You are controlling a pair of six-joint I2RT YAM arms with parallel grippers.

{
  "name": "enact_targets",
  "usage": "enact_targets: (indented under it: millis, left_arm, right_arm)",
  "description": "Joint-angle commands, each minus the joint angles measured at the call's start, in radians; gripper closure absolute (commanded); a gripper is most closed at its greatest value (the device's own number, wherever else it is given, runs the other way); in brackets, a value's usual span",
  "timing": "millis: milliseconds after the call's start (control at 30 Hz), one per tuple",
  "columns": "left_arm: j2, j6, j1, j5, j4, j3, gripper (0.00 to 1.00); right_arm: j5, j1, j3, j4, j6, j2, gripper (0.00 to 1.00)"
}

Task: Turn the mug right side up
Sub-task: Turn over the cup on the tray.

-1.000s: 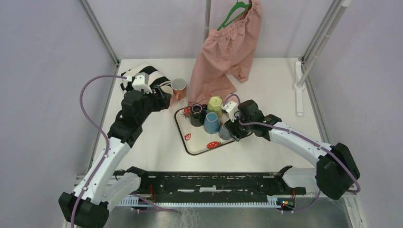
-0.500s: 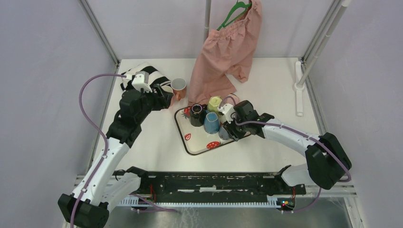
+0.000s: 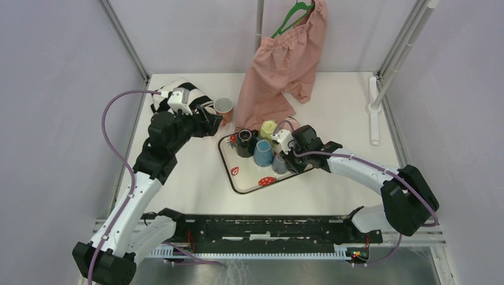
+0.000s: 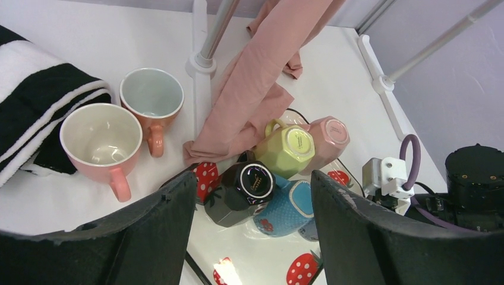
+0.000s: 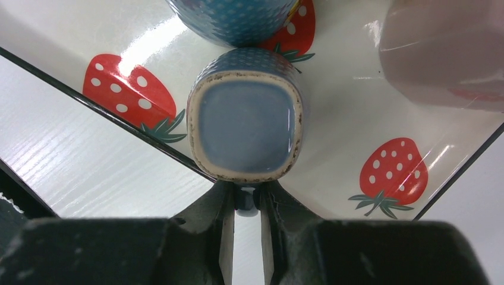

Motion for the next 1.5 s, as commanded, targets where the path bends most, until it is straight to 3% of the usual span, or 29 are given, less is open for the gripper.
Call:
enact_targets:
  millis: [0, 100, 533, 967, 1133, 1467]
  left_arm:
    - [0.001, 0.049, -0.004, 0.046, 0.022, 0.036, 0.23]
    - [0.002, 0.054, -0.004, 0.044, 0.004, 0.045, 0.24]
    - [-0.017, 0.063, -0.004, 0.12, 0.027, 0.04, 0.24]
    - [-0.02, 0.049, -0.003, 0.167, 0.052, 0.038, 0.22]
    - [-0.02, 0.033, -0.004, 0.199, 0.057, 0.028, 0.13]
    - [-0.025, -0.085, -0.022, 0.323, 0.196, -0.037, 0.12]
  right_arm:
    - [-0.014, 0.01, 0.022, 0.026, -0.024, 0.006, 0.93]
    - [-0.009, 0.013, 0.021, 0.029, -0.024, -0.016, 1.0]
    - [0.025, 0.014, -0.089, 0.2, 0.034, -0.325, 1.0]
    - [0.04, 0.014, -0.078, 0.257, 0.131, -0.448, 1.0]
    - [0.024, 0.014, -0.093, 0.375, 0.25, -0.492, 1.0]
    - [0.095, 0.014, -0.209, 0.766, 0.609, -0.595, 1.0]
